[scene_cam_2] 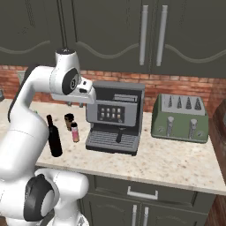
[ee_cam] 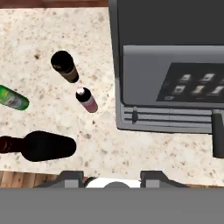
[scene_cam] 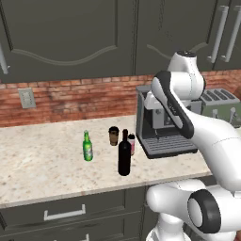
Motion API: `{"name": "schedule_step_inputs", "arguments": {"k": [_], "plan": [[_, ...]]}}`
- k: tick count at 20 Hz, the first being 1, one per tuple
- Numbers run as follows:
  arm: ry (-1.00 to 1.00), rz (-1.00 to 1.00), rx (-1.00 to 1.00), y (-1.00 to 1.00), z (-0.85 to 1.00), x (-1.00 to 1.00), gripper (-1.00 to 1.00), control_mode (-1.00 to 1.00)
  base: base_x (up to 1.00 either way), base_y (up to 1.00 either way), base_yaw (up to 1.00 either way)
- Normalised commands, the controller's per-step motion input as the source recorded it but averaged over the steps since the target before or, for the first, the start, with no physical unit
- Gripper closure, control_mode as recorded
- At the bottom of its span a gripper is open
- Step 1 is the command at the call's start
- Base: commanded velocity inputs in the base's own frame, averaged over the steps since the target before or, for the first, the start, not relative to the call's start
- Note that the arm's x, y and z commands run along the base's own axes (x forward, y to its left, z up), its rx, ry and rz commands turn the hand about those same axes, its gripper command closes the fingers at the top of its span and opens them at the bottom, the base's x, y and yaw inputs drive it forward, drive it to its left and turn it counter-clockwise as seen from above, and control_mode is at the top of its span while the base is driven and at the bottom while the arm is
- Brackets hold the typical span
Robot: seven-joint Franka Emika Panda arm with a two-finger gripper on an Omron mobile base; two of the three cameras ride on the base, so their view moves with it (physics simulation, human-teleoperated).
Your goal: Move the drinks to the dining counter.
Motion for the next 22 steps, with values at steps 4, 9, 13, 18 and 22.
{"name": "schedule_step_inputs", "arguments": {"k": [4,9,13,18,22], "plan": [[0.00,0.00,0.00,0.26,-0.09,-0.08,-1.00,-1.00,0.00,0.00,0.00],[-0.01,0.00,0.00,0.63,-0.04,-0.57,-1.00,-1.00,0.00,0.00,0.00],[0.00,0.00,-0.03,0.77,0.00,-0.57,-1.00,-1.00,0.00,0.00,0.00],[0.00,0.02,0.00,0.53,-0.03,-0.18,-1.00,-1.00,0.00,0.00,0.00],[0.01,0.00,0.00,0.16,-0.06,0.18,-1.00,-1.00,0.00,0.00,0.00]]}}
